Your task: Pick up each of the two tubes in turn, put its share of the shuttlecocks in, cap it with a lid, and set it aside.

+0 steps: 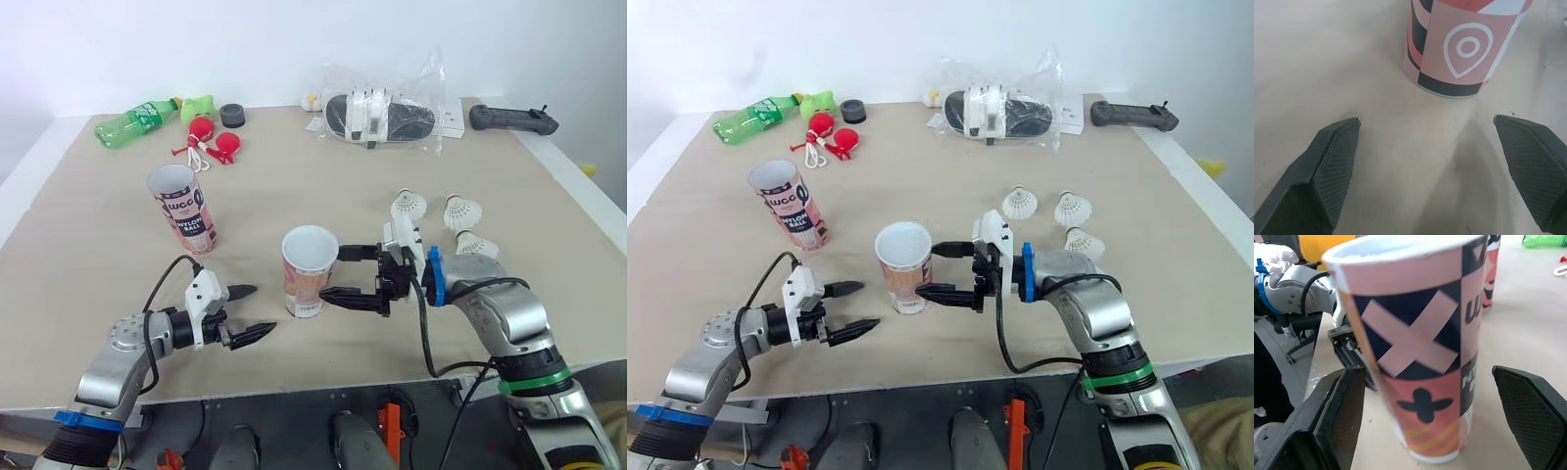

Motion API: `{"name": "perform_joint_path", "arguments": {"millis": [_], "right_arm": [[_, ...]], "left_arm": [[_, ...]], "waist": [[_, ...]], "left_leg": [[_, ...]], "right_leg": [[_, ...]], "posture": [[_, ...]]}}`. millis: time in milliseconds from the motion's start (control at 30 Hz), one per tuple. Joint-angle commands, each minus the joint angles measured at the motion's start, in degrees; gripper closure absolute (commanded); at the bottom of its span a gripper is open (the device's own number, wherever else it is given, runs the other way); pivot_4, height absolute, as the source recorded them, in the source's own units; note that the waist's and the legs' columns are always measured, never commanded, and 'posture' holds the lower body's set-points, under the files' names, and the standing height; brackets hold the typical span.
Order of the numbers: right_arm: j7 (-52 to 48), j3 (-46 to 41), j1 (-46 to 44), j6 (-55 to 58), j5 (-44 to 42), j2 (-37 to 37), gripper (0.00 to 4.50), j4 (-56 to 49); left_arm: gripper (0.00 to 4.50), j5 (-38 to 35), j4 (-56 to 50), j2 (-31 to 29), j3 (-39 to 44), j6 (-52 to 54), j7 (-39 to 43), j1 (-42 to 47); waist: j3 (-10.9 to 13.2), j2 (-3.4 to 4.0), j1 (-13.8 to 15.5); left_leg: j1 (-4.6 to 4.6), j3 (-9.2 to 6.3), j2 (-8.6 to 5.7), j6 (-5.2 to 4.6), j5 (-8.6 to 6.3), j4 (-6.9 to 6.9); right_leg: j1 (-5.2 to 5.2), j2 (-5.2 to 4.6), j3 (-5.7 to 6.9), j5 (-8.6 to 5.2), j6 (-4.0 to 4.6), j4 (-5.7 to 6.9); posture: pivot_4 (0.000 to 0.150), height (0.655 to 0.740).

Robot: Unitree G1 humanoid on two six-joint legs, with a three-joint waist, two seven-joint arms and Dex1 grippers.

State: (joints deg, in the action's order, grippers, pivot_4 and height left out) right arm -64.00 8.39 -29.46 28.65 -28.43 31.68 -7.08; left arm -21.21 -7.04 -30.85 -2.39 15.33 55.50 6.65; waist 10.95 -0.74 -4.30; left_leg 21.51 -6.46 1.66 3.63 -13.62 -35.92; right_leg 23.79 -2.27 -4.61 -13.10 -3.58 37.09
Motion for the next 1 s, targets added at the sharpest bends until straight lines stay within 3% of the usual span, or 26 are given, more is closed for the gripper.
{"name": "perform_joint_path", "arguments": {"millis": [33, 233, 567, 1000], "right_arm": [[-1.17, 0.13, -1.03, -1.04, -0.19, -0.66, 0.07, -0.19], [-1.98, 1.31, -1.93, -1.57, 0.55, -1.98, 0.07, 0.76], [-3.09, 5.81, -1.41, -13.29, 8.06, -6.10, 0.07, 9.88], [-4.24, 8.31, -1.20, -16.06, 11.13, -9.74, 0.07, 14.44]], "left_arm": [[0.00, 0.37, 0.71, -1.01, 0.73, -0.62, 0.14, -0.57], [0.00, 0.36, 0.65, -1.19, 0.64, -0.76, 0.01, -0.76], [0.00, 0.17, -0.89, -1.36, 0.34, 0.94, -0.76, -0.21], [0.00, -0.09, -1.92, -1.76, 0.45, 1.71, -1.04, -0.69]], "waist": [[0.00, 0.00, 0.01], [0.00, 0.00, -0.02], [-0.01, -0.01, -0.02], [-0.01, -0.01, -0.05]], "left_leg": [[0.00, 0.00, 0.00, 0.00, 0.00, 0.00], [-0.01, 0.00, 0.00, 0.00, 0.00, 0.00], [-0.03, 0.00, 0.02, 0.00, 0.00, -0.01], [-0.06, -0.01, 0.03, 0.01, 0.01, -0.01]], "right_leg": [[0.00, 0.00, 0.00, 0.00, 0.00, 0.00], [0.01, 0.00, 0.00, 0.00, 0.01, 0.01], [-0.01, 0.02, 0.00, 0.03, 0.02, 0.01], [-0.02, 0.04, 0.00, 0.06, 0.04, 0.02]], "posture": [[0.150, 0.7400], [0.150, 0.7400], [0.150, 0.7400], [0.150, 0.7400]]}}
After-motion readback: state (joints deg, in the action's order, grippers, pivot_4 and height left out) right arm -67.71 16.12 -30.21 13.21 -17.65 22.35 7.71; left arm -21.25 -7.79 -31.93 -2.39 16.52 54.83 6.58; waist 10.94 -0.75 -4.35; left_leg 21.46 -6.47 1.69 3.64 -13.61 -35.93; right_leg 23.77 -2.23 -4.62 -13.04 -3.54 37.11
